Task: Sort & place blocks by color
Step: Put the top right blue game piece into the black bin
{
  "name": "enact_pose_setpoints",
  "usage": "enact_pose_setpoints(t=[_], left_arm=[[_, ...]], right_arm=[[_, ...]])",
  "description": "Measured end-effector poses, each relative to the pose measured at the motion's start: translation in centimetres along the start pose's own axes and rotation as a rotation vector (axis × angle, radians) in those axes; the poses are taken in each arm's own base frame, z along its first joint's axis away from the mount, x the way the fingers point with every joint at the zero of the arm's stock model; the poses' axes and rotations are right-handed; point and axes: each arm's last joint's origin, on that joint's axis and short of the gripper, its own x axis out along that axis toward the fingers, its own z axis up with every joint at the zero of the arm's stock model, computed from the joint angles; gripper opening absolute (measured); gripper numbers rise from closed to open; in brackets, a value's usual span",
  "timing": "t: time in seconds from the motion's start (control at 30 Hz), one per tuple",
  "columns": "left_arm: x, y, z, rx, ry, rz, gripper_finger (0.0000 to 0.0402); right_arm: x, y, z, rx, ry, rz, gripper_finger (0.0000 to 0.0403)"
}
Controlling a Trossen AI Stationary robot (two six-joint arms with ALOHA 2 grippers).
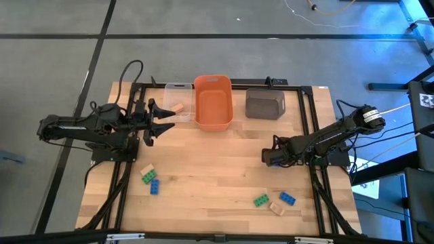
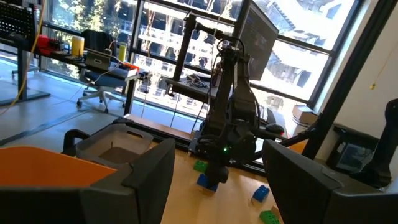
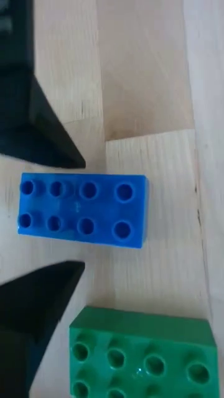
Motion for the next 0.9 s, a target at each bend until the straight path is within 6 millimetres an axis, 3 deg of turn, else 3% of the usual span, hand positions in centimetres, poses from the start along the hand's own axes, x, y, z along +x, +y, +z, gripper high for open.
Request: enact_pose_setpoints(t=[0.2, 0.3, 0.47, 0.67, 0.9], left_arm=[[0.0, 0.0, 0.0, 0.0, 0.0, 0.001, 0.0234], [0.0, 0.0, 0.0, 0.0, 0.0, 0.0, 0.0234], [0.0, 0.0, 0.0, 0.0, 0.0, 0.001, 0.0234], [0.0, 0.0, 0.0, 0.0, -0.001, 0.002, 0.0234], [0.0, 0.0, 0.1, -0.001, -0.013, 0.019, 0.0234]], right_arm=[[-0.1, 0.0, 0.0, -0.059, 0.001, 0.003, 0.0136], [-0.8, 0.3, -0.1, -0.165, 0.007, 0.036, 0.0137], [-5.3, 1.9, 0.1, -0.348, -0.092, 0.3, 0.0137], [-11.6, 4.1, 0.6, -0.585, -0.307, 0.823, 0.0137], [-17.7, 6.1, 1.5, -0.753, -0.7, 1.35, 0.0137]])
